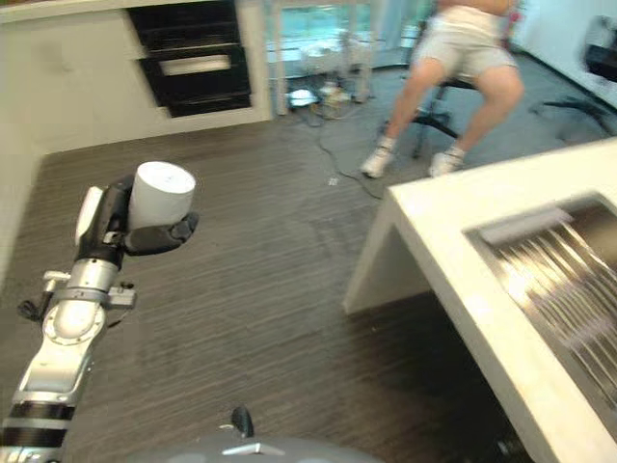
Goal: Place the dishes in the dishwasher.
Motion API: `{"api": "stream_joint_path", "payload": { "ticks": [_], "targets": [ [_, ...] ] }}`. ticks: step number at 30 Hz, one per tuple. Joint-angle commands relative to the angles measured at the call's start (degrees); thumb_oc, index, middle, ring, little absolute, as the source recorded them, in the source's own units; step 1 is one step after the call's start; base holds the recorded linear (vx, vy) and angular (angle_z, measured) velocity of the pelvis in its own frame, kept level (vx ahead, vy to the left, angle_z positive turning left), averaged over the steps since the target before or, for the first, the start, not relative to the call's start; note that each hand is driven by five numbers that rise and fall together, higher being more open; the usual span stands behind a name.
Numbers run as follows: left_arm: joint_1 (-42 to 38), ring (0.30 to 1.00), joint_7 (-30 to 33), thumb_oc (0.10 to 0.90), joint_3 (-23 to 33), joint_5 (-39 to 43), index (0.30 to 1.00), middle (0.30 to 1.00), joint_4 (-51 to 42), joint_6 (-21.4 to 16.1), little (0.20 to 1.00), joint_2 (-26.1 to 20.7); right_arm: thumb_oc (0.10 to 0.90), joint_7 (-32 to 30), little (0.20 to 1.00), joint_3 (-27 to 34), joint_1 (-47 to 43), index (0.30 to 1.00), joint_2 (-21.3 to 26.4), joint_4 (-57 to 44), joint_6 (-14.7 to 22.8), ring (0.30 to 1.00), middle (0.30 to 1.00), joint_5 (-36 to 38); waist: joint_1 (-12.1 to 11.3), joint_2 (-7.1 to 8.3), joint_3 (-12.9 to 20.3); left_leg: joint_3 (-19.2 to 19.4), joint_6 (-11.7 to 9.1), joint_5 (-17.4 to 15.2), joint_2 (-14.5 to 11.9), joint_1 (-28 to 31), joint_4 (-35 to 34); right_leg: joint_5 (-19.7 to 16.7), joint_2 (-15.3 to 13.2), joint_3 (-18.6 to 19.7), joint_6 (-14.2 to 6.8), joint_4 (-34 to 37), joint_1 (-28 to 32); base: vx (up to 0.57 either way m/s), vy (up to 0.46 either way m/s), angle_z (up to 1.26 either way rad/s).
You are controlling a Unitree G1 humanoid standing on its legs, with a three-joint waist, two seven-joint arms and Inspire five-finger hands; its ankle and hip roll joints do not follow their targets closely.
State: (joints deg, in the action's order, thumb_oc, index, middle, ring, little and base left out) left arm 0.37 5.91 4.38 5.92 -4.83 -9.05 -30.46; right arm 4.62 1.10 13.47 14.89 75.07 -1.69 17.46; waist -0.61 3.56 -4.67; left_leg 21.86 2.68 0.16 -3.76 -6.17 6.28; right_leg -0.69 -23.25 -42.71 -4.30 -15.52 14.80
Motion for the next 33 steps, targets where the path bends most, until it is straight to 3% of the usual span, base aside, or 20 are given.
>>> {"api": "stream_joint_path", "payload": {
  "ticks": [1,3,5,7,8,11,14,19,27,29,33],
  "targets": [
    [-5.5,0.3,2.0,0.4,2.7,-0.8,0.3,0.3,-8.1,-6.5,0.3,-4.0,0.8,1.6,0.9,-4.6,-7.4,0.9,-0.8,-0.7,1.0,0.9,0.9,-2.0,0.7,-0.04,-2.3,-8.6,-7.0,-0.4,-3.1,5.3,-7.8,1.0,5.3,18.9,-5.3,4.9,-7.6,0.19,0.322,1.57],
    [-7.8,0.3,1.5,0.4,-1.6,0.2,0.3,0.3,-7.1,-6.8,0.3,-3.3,0.8,1.3,0.9,-5.7,-9.5,0.9,-1.0,-2.5,1.5,0.9,0.9,-0.2,1.2,-0.57,-3.0,-13.6,-5.1,0.4,0.2,5.0,-7.7,3.9,10.9,29.0,-4.4,2.5,-10.7,0.16,0.214,2.0],
    [-9.7,0.3,1.7,0.4,-4.3,0.7,0.3,0.3,-6.0,-7.1,0.3,-3.0,0.8,1.4,0.9,-7.0,-10.3,0.9,-1.0,-4.2,1.8,0.9,0.9,1.1,1.4,-1.01,-3.5,-17.4,-4.5,0.4,1.5,5.8,-8.6,5.9,13.5,31.0,-3.3,2.9,-12.1,0.21,0.086,1.27],
    [-11.4,0.3,2.0,0.4,-7.4,0.9,0.3,0.3,-4.8,-7.0,0.3,-2.1,0.8,1.2,0.9,-8.7,-10.6,0.9,-0.7,-5.8,2.0,0.9,0.9,1.1,2.7,-1.01,-4.2,-22.3,-4.1,0.3,2.8,7.2,-9.1,6.9,16.6,36.7,-3.1,4.6,-14.4,0.24,0.02,1.97],
    [-12.7,0.3,1.8,0.4,-9.8,0.8,0.3,0.3,-4.2,-7.1,0.3,-1.0,0.8,0.9,0.9,-8.8,-10.6,0.9,-0.4,-6.2,2.0,0.9,0.9,1.5,3.3,-0.67,-4.7,-26.1,-4.4,1.2,4.1,7.6,-9.4,5.0,18.4,40.3,-3.5,5.8,-15.6,0.22,-0.028,2.09],
    [-12.9,0.3,2.1,0.4,-10.9,0.3,0.3,0.3,-3.9,-7.6,0.3,-0.5,0.8,0.6,0.9,-9.2,-10.1,0.9,-0.3,-6.1,2.1,0.9,0.9,1.2,3.1,0.09,-4.8,-28.3,-4.9,0.8,4.7,8.2,-9.7,4.9,18.3,38.9,-3.1,6.9,-14.2,0.11,-0.075,1.87],
    [-12.4,0.3,2.2,0.4,-12.2,1.0,0.3,0.3,-3.1,-7.6,0.3,-0.6,0.8,0.1,0.9,-10.2,-10.1,0.9,-0.1,-5.1,2.1,0.9,0.9,0.0,2.3,1.29,-3.6,-30.3,-6.0,0.5,4.8,7.8,-9.7,3.9,17.4,33.6,-2.9,13.4,-9.7,0.11,-0.197,1.03],
    [-10.3,0.3,2.9,0.4,-11.9,0.8,0.3,0.3,-2.6,-7.4,0.3,-0.8,0.8,-1.0,0.9,-11.0,-11.2,0.9,0.4,-4.4,2.1,0.9,0.9,-1.5,1.4,1.59,-2.1,-29.7,-6.8,0.4,4.2,8.2,-9.7,2.4,17.6,31.5,-3.1,18.0,-6.7,0.09,-0.103,0.38],
    [-7.2,0.3,5.0,0.4,-9.9,0.4,0.3,0.3,-1.2,-7.7,0.3,-0.4,0.8,-1.5,0.9,-12.6,-13.7,0.9,0.0,-6.6,2.6,0.9,0.9,-1.8,1.1,2.03,-0.6,-24.7,-7.1,0.4,2.5,10.2,-11.0,1.2,18.0,33.9,-3.6,20.5,-6.7,0.04,-0.052,-0.39],
    [-7.4,0.3,3.8,0.4,-11.6,1.0,0.3,0.3,-0.7,-7.5,0.3,0.3,0.8,-4.3,0.9,-12.8,-19.1,0.9,-0.9,-1.7,1.4,0.9,0.9,-0.6,0.0,1.7,0.1,-24.1,-7.0,0.0,2.3,11.0,-11.3,1.3,18.0,34.4,-3.5,20.5,-6.7,0.09,-0.018,-0.67],
    [-5.5,0.3,3.7,0.4,-11.5,3.0,0.3,0.3,-0.9,-7.2,0.3,0.2,0.8,-5.1,0.9,-8.8,-17.3,0.9,-1.7,3.2,0.9,0.9,0.9,-1.3,-0.4,0.15,1.0,-24.2,-6.6,-0.7,2.5,12.0,-11.3,1.5,18.0,34.5,-3.7,20.5,-6.2,0.08,0.037,-0.26]
  ]
}}
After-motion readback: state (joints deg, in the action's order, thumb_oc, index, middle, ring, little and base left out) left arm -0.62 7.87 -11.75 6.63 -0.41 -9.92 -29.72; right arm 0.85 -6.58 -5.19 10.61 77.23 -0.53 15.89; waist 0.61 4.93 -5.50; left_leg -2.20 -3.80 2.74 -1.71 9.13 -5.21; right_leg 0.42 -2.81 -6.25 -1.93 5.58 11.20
